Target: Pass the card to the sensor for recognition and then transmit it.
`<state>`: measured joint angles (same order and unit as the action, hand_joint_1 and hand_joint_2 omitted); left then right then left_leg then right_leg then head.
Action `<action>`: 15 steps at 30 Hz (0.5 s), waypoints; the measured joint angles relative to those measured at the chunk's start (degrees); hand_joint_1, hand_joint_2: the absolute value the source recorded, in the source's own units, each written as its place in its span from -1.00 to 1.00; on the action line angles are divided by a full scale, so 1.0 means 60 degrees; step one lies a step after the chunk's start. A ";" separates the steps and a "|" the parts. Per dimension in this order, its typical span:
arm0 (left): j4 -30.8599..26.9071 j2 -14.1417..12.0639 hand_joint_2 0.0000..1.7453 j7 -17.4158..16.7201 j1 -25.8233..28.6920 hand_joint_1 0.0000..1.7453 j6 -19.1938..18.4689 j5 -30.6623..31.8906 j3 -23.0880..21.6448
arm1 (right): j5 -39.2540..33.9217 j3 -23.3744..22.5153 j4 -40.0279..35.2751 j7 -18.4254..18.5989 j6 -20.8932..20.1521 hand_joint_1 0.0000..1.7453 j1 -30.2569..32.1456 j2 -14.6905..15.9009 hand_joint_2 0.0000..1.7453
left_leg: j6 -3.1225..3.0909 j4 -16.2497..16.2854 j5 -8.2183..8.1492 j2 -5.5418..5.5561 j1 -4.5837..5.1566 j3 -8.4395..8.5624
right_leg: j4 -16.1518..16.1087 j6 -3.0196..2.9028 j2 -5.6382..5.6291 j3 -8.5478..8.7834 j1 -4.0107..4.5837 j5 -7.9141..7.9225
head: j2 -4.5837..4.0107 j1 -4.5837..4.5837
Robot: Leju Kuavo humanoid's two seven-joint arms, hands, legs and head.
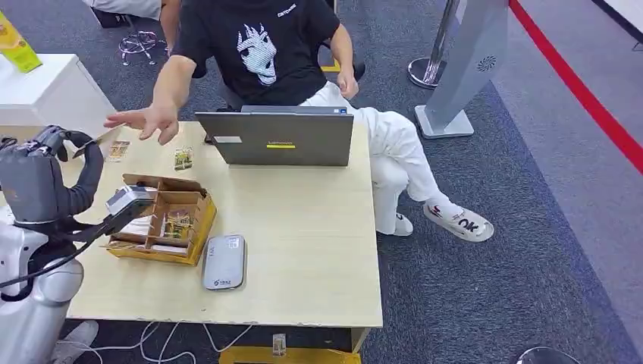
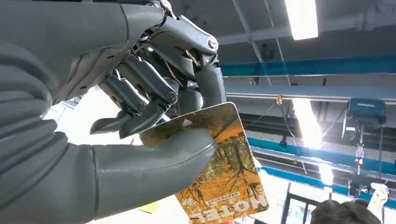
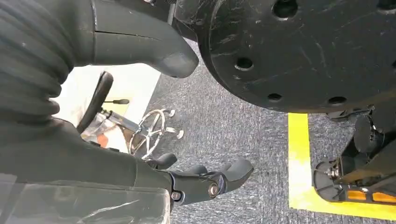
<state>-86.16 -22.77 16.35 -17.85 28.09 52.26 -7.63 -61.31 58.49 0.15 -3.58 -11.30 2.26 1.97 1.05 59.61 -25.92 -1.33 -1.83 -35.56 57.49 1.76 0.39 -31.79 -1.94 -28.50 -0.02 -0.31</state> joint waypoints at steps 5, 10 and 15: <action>-0.0004 0.0000 1.00 0.0000 -0.0013 1.00 0.0000 0.0000 0.0007 | 0.0000 0.0000 0.0000 0.0000 0.0000 -1.00 -0.0002 0.0000 1.00 | 0.0000 0.0000 0.0000 0.0000 0.0000 0.0000 | 0.0000 0.0000 0.0000 0.0001 0.0000 0.0000 | 0.0000 0.0000; -0.0004 0.0000 1.00 -0.0011 -0.0020 1.00 0.0004 0.0000 0.0007 | 0.0000 0.0000 0.0000 0.0000 0.0000 -1.00 -0.0006 -0.0004 1.00 | 0.0000 0.0000 0.0000 0.0000 0.0000 0.0000 | 0.0000 0.0000 0.0000 0.0000 0.0000 0.0000 | 0.0000 0.0000; -0.0004 -0.0004 1.00 -0.0073 -0.0021 -1.00 0.0004 0.0000 0.0007 | 0.0000 0.0004 0.0000 0.0000 0.0000 -1.00 -0.0011 -0.0004 1.00 | 0.0000 0.0000 0.0000 0.0000 0.0000 -0.0001 | 0.0000 0.0000 0.0000 -0.0001 0.0000 0.0000 | 0.0000 0.0000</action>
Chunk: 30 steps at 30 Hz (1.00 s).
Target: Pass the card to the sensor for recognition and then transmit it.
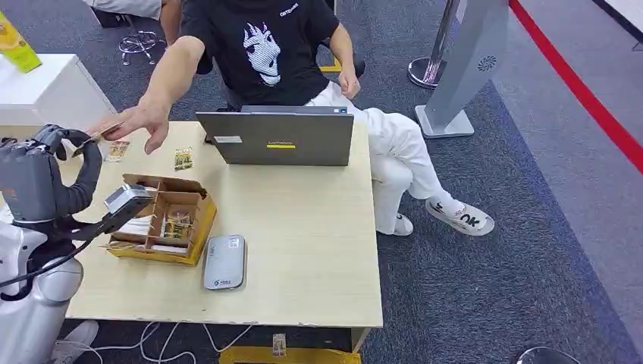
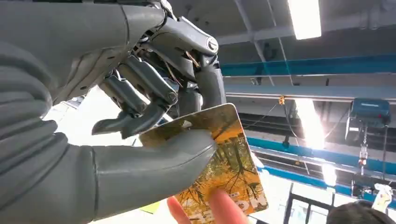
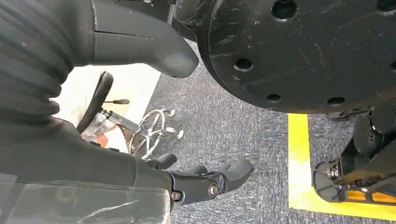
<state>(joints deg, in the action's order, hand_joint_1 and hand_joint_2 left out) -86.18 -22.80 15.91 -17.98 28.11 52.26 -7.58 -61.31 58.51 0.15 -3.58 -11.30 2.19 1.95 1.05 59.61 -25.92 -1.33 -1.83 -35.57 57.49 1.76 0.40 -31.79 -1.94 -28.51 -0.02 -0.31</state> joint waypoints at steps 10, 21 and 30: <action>0.0000 0.0018 1.00 -0.0098 0.0002 -1.00 0.0077 -0.0011 0.0000 | -0.0007 -0.0004 0.0000 0.0029 0.0000 -1.00 -0.0010 0.0000 1.00 | 0.0000 0.0000 0.0000 0.0000 0.0000 -0.0001 | 0.0000 0.0000 0.0000 0.0001 0.0000 0.0000 | 0.0000 0.0000; -0.0007 0.0018 1.00 -0.0098 0.0027 -1.00 0.0201 -0.0011 0.0004 | -0.0015 0.0000 0.0000 0.0029 0.0000 -1.00 -0.0011 0.0000 1.00 | 0.0000 0.0000 0.0000 0.0000 0.0000 -0.0001 | 0.0000 0.0000 0.0000 0.0003 0.0000 0.0000 | 0.0000 0.0004; -0.1737 0.1348 1.00 0.2059 0.1701 -1.00 0.1967 -0.0958 0.1009 | -0.0080 0.0000 0.0000 0.0058 0.0058 -1.00 -0.0010 -0.0069 1.00 | -0.0006 0.0002 -0.0019 0.0000 0.0015 -0.0004 | -0.0006 0.0027 -0.0005 0.0000 -0.0017 -0.0022 | 0.0000 0.0004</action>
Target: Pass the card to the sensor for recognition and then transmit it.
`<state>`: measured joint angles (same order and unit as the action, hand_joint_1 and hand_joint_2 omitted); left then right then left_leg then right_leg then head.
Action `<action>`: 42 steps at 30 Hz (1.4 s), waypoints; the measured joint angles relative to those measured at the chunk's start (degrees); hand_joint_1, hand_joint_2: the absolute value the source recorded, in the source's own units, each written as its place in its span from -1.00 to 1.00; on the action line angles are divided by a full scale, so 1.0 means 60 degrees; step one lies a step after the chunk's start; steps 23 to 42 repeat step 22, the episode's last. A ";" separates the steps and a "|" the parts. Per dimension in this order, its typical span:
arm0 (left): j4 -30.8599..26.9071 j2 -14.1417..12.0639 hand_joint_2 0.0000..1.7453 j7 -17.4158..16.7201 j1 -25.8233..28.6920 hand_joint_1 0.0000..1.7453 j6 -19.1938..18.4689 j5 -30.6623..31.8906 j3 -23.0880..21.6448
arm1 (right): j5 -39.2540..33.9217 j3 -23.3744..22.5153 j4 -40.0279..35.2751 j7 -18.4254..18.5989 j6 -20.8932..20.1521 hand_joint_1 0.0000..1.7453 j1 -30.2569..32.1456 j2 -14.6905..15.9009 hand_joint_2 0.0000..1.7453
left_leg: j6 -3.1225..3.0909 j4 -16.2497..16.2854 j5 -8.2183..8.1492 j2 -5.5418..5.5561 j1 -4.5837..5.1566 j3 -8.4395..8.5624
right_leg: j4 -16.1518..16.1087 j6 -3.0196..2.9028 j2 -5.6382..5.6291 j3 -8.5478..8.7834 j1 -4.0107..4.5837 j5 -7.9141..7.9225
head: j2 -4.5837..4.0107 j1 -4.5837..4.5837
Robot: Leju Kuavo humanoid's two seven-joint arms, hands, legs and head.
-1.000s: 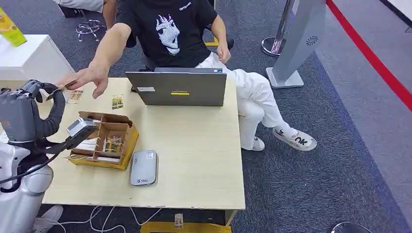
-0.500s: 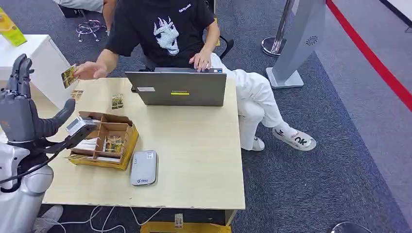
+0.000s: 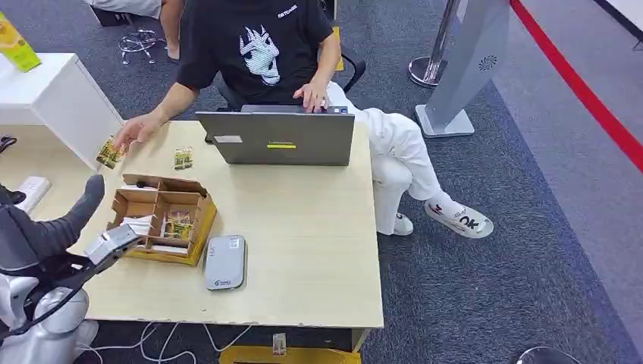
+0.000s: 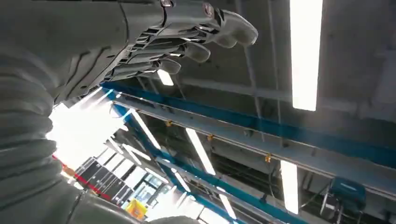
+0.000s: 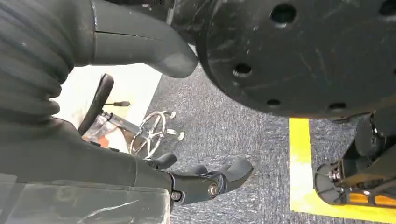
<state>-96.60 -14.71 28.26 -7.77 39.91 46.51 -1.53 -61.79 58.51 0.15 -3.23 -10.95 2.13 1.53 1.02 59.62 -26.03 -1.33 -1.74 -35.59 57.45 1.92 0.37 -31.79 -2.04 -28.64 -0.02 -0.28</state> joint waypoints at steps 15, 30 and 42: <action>-0.3421 0.3360 1.00 0.1945 0.3367 -1.00 -0.7127 -0.8948 0.4162 | -0.0875 -0.0277 0.0000 -0.0149 0.0503 -1.00 0.0208 -0.0499 1.00 | -0.0018 -0.0007 -0.0078 0.0021 -0.0001 0.0056 | -0.0013 0.0024 0.0026 0.0098 0.0001 -0.0093 | 0.0000 0.0066; -0.0033 0.4757 1.00 0.1355 0.2295 -1.00 -1.0968 -1.0106 1.0135 | -0.1195 -0.0492 0.0011 -0.0175 0.0659 -1.00 0.0255 -0.0754 1.00 | 0.0002 -0.0022 -0.0089 -0.0003 0.0003 0.0113 | -0.0011 0.0000 0.0002 0.0152 -0.0002 -0.0092 | 0.0000 0.0047; -0.0033 0.4757 1.00 0.1355 0.2295 -1.00 -1.0968 -1.0106 1.0135 | -0.1195 -0.0492 0.0011 -0.0175 0.0659 -1.00 0.0255 -0.0754 1.00 | 0.0002 -0.0022 -0.0089 -0.0003 0.0003 0.0113 | -0.0011 0.0000 0.0002 0.0152 -0.0002 -0.0092 | 0.0000 0.0047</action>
